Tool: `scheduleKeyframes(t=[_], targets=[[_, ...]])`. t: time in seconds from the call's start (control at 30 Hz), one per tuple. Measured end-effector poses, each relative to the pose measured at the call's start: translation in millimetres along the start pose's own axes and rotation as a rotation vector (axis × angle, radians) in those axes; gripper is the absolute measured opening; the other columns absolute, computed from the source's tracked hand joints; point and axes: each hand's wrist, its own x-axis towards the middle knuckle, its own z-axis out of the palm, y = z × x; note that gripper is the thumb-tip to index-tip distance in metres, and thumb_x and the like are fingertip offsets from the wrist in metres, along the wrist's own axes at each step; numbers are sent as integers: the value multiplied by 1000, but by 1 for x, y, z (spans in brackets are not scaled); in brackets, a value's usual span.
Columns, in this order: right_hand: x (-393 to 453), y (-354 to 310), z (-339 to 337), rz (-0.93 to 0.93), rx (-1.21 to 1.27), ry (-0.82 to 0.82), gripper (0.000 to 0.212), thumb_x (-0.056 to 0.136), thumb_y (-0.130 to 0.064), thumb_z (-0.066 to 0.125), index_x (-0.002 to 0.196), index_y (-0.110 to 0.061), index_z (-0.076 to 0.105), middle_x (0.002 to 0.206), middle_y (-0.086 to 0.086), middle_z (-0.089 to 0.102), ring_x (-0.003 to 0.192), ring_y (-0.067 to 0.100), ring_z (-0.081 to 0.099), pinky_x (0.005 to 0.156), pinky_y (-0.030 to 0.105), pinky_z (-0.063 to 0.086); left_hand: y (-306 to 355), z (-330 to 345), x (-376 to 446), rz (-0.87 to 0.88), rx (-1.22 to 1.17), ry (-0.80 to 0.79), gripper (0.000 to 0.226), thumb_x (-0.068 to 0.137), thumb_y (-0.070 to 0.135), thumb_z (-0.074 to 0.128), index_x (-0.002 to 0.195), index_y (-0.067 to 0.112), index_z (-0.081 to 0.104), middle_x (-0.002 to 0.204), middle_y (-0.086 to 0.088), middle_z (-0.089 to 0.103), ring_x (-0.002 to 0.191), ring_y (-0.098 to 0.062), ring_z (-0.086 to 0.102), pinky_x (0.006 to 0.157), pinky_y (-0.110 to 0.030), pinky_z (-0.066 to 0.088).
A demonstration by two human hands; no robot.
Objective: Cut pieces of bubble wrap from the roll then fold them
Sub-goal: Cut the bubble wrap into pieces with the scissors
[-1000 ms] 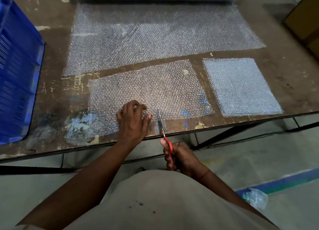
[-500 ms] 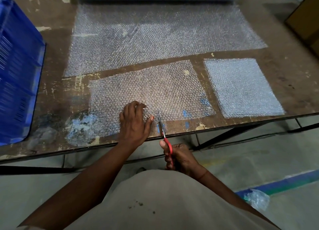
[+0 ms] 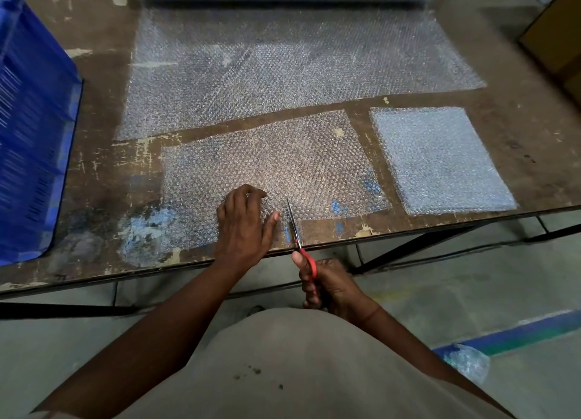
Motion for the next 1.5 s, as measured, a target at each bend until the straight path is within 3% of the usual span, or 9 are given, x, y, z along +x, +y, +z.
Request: scheduleKeyframes(t=[0.23,0.47,0.57,0.63,0.77,0.87,1.33,1.5], targets=[[1,2,-3,-12,8,-13,54,75,-47,91,54,-19,49,56,5,36,43,14,28,50,24,30,0,1,-7,239,126,13,34,102,45,66,128,24,66,136,-5,57,127,-29,53,101,-49,34],[-2,-1,-4,10,13,-19,52,81,-44,88,56,-19,49,55,3,35,42,14,26,54,26,20,-4,4,-4,284,31,29,24,100,41,73,114,23,71,122,0,61,115,-26,54,93,-44,36],[-1,-3,-3,39,34,-16,49,89,-38,83,54,-20,54,57,3,33,44,14,24,60,33,14,-6,8,-3,309,-6,26,29,99,44,69,119,22,70,118,2,64,114,-24,55,91,-43,35],[-1,-6,-2,60,41,-31,41,96,-32,75,59,-21,61,59,3,31,46,15,22,59,30,16,-8,12,-2,314,-11,13,34,100,46,64,123,22,70,118,2,65,114,-24,55,90,-40,33],[2,-14,1,45,-7,-40,53,77,-57,86,64,-19,52,60,1,32,46,14,24,53,25,24,-10,16,-1,330,-21,-8,35,101,47,58,123,21,71,117,1,66,113,-25,55,90,-39,32],[5,-20,2,37,-34,-54,56,65,-64,88,63,-21,52,60,-1,33,47,13,24,50,25,28,-11,16,-1,324,-37,-13,37,100,45,60,124,18,70,119,-1,67,115,-26,56,91,-40,33],[4,-28,-3,30,-70,-36,50,77,-58,87,64,-23,53,61,-3,35,46,11,26,52,25,32,-11,15,-1,276,-82,16,24,99,34,75,118,19,72,118,1,67,113,-25,57,93,-42,37],[3,-34,4,46,-70,-34,54,70,-66,83,64,-22,51,61,-3,32,45,11,24,48,23,31,-12,16,1,275,-74,18,11,102,33,71,107,23,72,114,4,66,111,-23,56,91,-41,36]])
